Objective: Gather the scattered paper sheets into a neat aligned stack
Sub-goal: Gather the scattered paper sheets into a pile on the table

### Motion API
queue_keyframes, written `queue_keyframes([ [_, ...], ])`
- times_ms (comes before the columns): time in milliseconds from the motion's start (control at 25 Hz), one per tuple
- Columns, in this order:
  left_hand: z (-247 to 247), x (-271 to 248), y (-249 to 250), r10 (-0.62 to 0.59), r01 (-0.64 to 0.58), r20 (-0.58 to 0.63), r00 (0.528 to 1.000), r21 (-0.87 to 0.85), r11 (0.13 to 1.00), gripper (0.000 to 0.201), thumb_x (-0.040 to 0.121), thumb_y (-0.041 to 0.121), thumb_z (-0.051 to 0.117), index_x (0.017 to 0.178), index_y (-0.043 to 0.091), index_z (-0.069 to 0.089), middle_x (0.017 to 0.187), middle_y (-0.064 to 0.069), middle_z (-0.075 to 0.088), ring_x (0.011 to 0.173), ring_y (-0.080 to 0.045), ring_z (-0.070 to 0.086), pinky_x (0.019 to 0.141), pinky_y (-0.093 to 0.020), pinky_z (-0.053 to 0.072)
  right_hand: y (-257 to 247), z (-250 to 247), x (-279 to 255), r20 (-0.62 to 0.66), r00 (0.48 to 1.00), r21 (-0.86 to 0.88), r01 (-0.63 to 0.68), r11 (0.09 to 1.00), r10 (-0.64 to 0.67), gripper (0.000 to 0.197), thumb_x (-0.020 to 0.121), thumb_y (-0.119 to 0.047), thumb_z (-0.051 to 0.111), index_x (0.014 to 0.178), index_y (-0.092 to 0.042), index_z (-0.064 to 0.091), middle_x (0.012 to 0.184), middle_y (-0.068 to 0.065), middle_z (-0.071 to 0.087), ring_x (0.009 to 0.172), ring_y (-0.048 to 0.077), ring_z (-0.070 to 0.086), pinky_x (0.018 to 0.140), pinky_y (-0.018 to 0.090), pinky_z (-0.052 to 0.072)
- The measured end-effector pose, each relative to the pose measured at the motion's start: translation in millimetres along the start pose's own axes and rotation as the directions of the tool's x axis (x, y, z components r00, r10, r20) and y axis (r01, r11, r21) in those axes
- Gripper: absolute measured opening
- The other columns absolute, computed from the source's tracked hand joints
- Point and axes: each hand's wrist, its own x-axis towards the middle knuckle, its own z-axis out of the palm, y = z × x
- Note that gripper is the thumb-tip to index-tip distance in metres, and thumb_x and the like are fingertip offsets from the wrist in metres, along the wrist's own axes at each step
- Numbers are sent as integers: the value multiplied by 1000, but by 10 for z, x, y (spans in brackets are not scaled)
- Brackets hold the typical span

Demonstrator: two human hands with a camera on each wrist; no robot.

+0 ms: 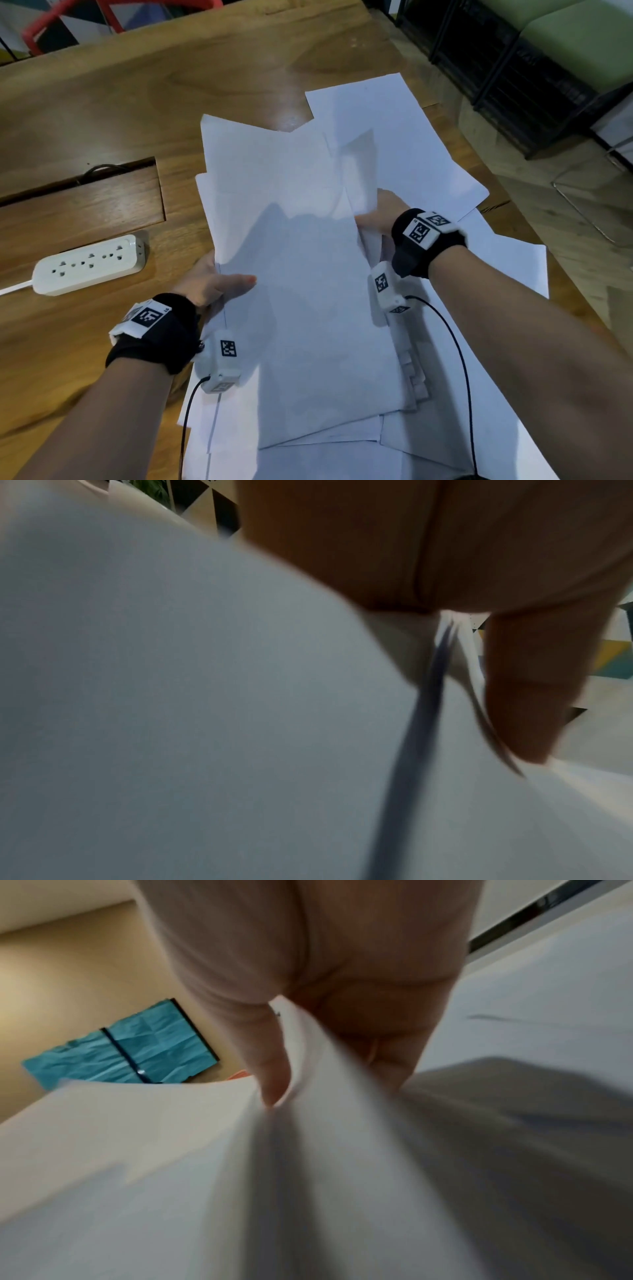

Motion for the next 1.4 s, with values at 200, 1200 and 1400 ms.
queue_keyframes([
  [200,44,17,-68,59,-57,-78,995,20,998,47,75,-21,56,108,13,59,95,-4,73,83,-17,73,76,-27,58,-58,95,-144,-458,870,-273,59,960,-184,62,72,-23,70,126,-20,38,124,13,39,112,29,39,94,39,44],
  [1200,142,-90,-18,-24,51,-196,980,135,990,24,80,-2,64,104,-4,59,73,-14,72,45,-19,68,42,-30,55,1578,-442,-1261,-304,754,7,-609,793,582,102,70,-59,61,145,-26,2,155,20,-10,142,40,-8,114,59,7],
  [1400,400,-177,49,2,28,-154,988,195,980,23,82,-8,58,105,-4,57,87,-17,62,41,-15,66,36,-25,51,1236,-64,-1189,-139,943,49,-297,954,301,99,75,-52,62,146,-27,-2,157,14,-7,143,38,-6,116,56,7],
])
